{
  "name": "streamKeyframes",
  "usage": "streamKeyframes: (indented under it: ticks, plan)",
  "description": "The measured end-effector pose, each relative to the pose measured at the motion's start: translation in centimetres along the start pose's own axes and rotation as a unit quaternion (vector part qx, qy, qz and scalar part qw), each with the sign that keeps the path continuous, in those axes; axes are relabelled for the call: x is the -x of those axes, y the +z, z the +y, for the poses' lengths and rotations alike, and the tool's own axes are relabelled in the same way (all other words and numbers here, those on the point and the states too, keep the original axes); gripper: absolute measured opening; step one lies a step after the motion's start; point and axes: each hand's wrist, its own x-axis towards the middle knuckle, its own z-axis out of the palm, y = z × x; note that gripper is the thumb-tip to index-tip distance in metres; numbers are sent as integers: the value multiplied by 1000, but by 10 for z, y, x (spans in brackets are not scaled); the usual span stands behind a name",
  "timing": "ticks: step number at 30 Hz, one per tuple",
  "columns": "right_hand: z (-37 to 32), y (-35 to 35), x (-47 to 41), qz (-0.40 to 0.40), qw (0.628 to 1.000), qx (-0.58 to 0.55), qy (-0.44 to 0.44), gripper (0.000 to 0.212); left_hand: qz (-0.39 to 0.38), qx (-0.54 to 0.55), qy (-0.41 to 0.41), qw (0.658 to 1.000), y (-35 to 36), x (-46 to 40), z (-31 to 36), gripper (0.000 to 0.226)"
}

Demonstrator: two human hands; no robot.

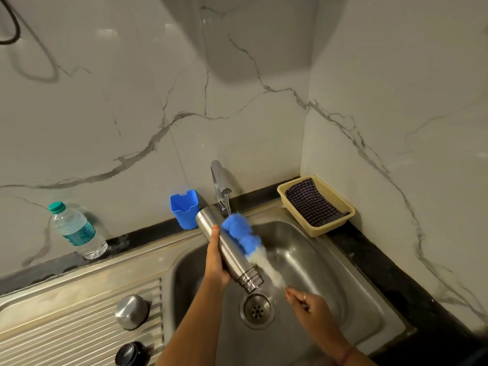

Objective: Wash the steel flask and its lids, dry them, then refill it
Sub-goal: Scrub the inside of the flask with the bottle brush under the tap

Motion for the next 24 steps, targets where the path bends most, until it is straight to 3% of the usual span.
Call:
streamKeyframes:
  ticks: [4, 7, 11, 15, 19, 24]
  plan:
    - [1, 3, -4, 15, 1000, 2, -8, 23, -10, -26, -8, 1000, 2, 1, -5, 87]
    - [-16, 14, -40, 26, 1000, -12, -10, 24, -13, -42, -15, 999, 8, 2, -14, 78]
    - [-37, 21, -70, 30, 999, -14, -1, 27, 4, -59, -36, 998, 12, 0, -20, 85]
    - [-22, 16, -41, 29, 999, 5, -18, 26, -15, -22, -42, 999, 6, -4, -17, 75]
    - [3, 6, 4, 38, 999, -3, -18, 25, -30, -15, -21, 999, -4, -9, -8, 84]
    - [-17, 16, -26, 50, 998, 19, -35, 23, -28, -62, -15, 998, 4, -3, -11, 85]
